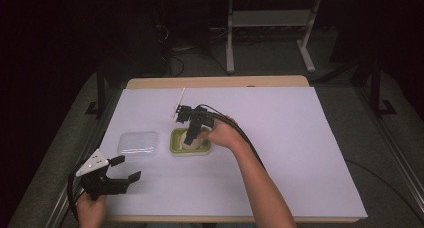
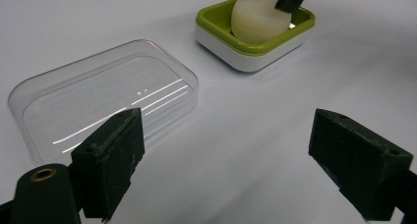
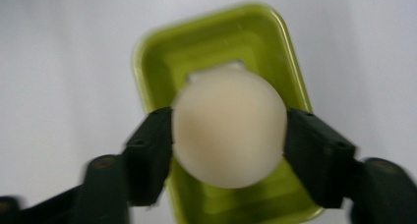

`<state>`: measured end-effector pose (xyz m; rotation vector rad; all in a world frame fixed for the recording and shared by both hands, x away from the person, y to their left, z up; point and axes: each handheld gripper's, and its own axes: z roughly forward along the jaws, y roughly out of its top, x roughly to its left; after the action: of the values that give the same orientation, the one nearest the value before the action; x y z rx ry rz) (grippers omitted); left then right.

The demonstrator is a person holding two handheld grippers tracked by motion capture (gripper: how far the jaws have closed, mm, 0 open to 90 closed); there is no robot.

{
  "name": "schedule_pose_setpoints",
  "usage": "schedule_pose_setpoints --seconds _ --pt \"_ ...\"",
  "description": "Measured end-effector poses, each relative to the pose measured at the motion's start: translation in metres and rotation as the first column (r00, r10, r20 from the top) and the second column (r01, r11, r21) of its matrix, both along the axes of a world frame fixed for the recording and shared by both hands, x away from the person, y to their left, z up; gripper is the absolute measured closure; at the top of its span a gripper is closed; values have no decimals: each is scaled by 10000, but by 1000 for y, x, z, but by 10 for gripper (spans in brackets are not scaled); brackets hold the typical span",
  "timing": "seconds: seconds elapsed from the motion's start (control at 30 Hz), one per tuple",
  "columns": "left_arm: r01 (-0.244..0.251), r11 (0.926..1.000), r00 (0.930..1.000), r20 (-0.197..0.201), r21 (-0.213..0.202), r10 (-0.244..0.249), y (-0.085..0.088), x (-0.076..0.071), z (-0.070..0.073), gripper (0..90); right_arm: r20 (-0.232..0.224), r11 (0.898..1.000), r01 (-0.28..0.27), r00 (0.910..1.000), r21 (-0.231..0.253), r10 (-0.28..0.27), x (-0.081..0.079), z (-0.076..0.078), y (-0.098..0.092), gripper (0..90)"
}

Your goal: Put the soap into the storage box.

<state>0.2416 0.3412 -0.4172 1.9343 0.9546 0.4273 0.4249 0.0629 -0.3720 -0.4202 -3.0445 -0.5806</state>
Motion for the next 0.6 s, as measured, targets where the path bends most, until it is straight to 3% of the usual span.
schedule_pose_setpoints --seconds 0.03,0.37,0.6 --pt "31 10000 10000 13 24 -31 -1 0 0 128 152 10000 49 9999 -75 -48 -1 4 -1 351" --pt "-37 10000 10000 -8 -23 37 0 0 0 128 153 9996 -4 9999 -299 9 -3 3 -3 327" --pt "15 10000 10000 52 21 -15 -2 0 0 128 228 9998 116 9997 -156 -113 -7 7 -11 316"
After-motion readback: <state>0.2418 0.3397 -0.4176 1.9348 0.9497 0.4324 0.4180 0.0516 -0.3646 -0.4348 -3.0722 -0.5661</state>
